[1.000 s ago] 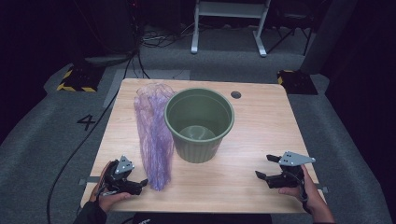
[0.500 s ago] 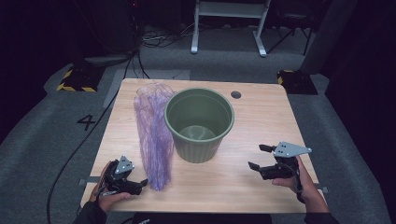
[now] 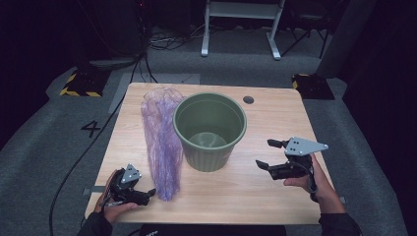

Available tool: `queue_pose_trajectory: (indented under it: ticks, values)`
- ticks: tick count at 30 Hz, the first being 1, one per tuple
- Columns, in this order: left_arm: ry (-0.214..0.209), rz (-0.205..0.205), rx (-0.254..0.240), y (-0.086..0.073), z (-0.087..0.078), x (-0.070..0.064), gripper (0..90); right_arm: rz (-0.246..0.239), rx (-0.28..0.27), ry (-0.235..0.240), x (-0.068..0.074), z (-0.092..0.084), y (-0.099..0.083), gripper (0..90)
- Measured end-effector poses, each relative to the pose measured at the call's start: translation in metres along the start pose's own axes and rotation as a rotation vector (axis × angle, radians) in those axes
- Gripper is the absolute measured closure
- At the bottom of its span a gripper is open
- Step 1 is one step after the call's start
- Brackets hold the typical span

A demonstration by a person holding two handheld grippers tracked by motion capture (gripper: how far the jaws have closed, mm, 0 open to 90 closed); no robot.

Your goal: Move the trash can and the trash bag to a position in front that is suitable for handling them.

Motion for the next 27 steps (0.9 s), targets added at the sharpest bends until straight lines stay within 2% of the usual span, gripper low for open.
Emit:
queue_pose_trajectory:
  ticks: [8, 16, 27]
  values:
    - [0.0, 0.0, 0.0, 0.0, 0.0, 0.0, 4.4, -0.057, -0.029, 0.011, 0.005, 0.0, 0.032, 18.8]
    - [0.0, 0.0, 0.0, 0.0, 0.0, 0.0, 4.4, -0.083, -0.06, 0.037, 0.008, 0.0, 0.055, 18.7]
    - [0.0, 0.0, 0.0, 0.0, 0.0, 0.0, 4.4, -0.124, -0.065, 0.057, 0.018, 0.003, 0.073, 18.5]
Point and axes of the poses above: each handheld gripper's, and its own axes: z roughly forward along the jaws, y roughly out of its top, x roughly to its left, the point moved 1 cm from there along z, roughly forward along the jaws, and after that the axes turned 9 degrees about x, right-handed, at the moved point
